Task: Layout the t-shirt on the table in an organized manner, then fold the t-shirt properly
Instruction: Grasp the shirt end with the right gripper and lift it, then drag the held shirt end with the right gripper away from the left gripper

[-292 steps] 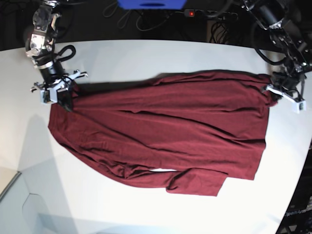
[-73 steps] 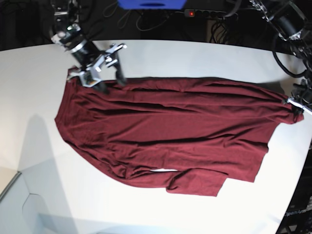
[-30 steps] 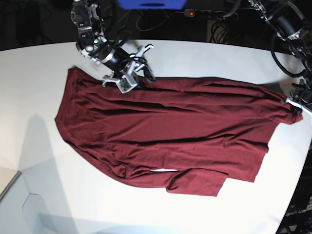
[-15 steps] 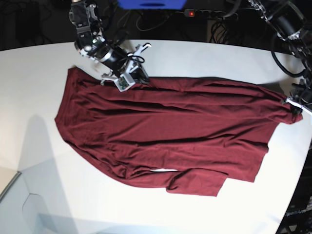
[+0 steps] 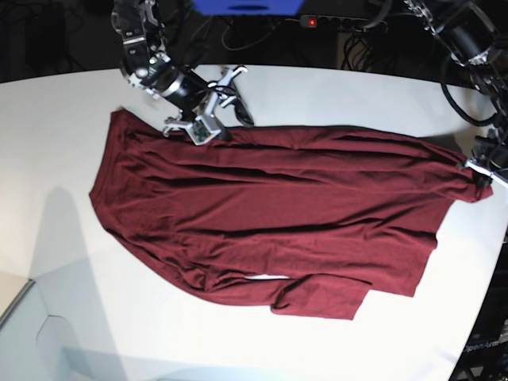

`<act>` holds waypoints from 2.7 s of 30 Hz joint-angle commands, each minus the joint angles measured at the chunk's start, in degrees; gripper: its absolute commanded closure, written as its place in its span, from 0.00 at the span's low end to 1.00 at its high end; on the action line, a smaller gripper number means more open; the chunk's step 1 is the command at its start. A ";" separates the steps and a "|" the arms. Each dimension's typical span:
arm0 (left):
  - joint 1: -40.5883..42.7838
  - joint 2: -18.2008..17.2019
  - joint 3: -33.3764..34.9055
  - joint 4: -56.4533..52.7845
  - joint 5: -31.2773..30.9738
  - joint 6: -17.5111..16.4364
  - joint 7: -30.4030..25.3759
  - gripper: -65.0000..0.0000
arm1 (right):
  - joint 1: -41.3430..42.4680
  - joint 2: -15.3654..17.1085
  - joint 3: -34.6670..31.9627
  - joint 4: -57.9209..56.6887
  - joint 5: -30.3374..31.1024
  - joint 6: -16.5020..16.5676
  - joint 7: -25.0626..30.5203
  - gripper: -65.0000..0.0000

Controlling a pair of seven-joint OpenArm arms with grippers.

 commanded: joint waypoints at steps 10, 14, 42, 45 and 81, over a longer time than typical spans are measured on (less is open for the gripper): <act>-0.79 -1.29 -0.23 0.79 -0.62 -0.07 -1.03 1.00 | 3.13 -0.06 0.03 -2.61 1.02 0.18 1.37 0.49; -0.79 -1.29 -0.23 0.79 -0.62 -0.07 -1.03 1.00 | 3.57 -0.06 0.03 -4.54 1.02 0.18 1.63 0.49; -0.71 -1.55 -0.23 1.49 -1.06 -0.07 -1.03 1.00 | 0.58 4.16 1.00 1.88 1.02 0.10 1.63 1.00; -0.71 -1.64 -0.23 1.49 -1.14 -0.07 -1.03 1.00 | -1.53 4.25 1.18 5.92 1.02 0.10 1.63 1.00; -2.46 -1.82 -2.08 0.70 -0.79 -0.07 -1.12 1.00 | -6.19 4.16 4.78 13.48 1.10 0.36 6.56 1.00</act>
